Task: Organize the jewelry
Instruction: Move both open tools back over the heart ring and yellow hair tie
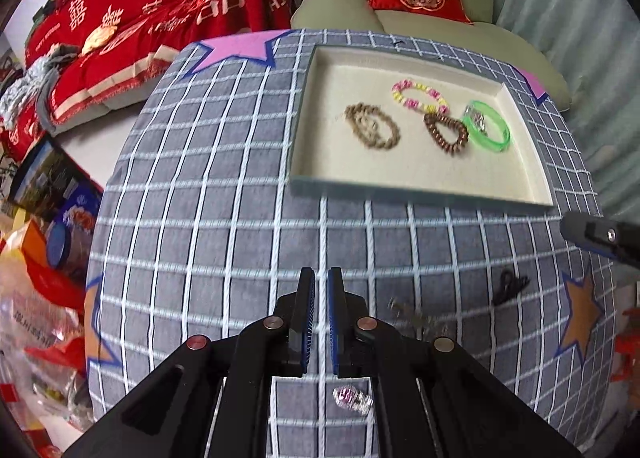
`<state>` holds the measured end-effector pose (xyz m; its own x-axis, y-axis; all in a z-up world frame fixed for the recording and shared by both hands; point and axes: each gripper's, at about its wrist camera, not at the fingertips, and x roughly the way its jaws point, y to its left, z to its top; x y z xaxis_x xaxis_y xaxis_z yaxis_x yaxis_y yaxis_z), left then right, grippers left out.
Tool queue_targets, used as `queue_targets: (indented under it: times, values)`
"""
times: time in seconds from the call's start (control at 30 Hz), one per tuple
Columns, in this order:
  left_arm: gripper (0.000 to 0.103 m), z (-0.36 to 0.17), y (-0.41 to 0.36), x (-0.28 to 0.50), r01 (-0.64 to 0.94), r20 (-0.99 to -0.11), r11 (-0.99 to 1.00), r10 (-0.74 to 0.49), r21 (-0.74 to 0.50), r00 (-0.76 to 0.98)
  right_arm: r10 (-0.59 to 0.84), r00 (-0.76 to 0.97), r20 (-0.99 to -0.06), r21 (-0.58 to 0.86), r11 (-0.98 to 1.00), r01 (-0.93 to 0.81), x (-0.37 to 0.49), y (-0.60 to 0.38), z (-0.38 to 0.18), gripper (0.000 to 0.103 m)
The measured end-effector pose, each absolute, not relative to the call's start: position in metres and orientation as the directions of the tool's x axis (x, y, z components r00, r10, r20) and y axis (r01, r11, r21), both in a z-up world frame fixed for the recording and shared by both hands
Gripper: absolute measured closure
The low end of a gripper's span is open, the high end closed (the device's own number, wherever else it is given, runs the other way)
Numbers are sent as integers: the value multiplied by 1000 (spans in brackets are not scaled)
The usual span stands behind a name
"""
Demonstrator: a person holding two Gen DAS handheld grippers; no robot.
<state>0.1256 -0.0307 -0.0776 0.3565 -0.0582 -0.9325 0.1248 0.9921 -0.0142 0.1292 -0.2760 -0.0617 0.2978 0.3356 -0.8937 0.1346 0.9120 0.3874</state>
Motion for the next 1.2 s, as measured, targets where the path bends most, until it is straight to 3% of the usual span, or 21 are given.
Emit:
queue_targets:
  times: [0.17, 0.23, 0.3, 0.33, 0.37, 0.4, 0.63, 1.2]
  values:
    - [87, -81, -19, 109, 111, -939, 994, -59, -23, 339, 332, 267, -905, 384, 906, 177, 102, -277, -73, 19]
    - [87, -82, -16, 104, 111, -941, 993, -71, -36, 332, 330, 254, -909, 381, 905, 190, 91, -277, -76, 1]
    - [87, -82, -13, 99, 109, -941, 993, -76, -42, 328, 328, 251, -911, 379, 904, 196, 80, -275, -78, 0]
    - [79, -82, -11, 95, 107, -942, 993, -77, -44, 326, 324, 245, -914, 374, 906, 198, 74, -272, -81, 0]
    - [23, -83, -8, 92, 104, -944, 993, -78, -47, 322, 320, 243, -916, 370, 908, 197, 69, -271, -82, 0]
    - [0, -83, -5, 89, 90, -946, 995, -72, -46, 316, 317, 242, -917, 367, 909, 196, 66, -270, -82, 0]
    - [0, -88, 1, 75, 93, -938, 996, -22, 11, 345, 298, 221, -929, 339, 923, 181, 41, -257, -91, 0]
    - [0, -132, -3, 48, 106, -971, 993, -79, -56, 227, 173, 111, -979, 185, 977, 106, -6, -223, -119, 0]
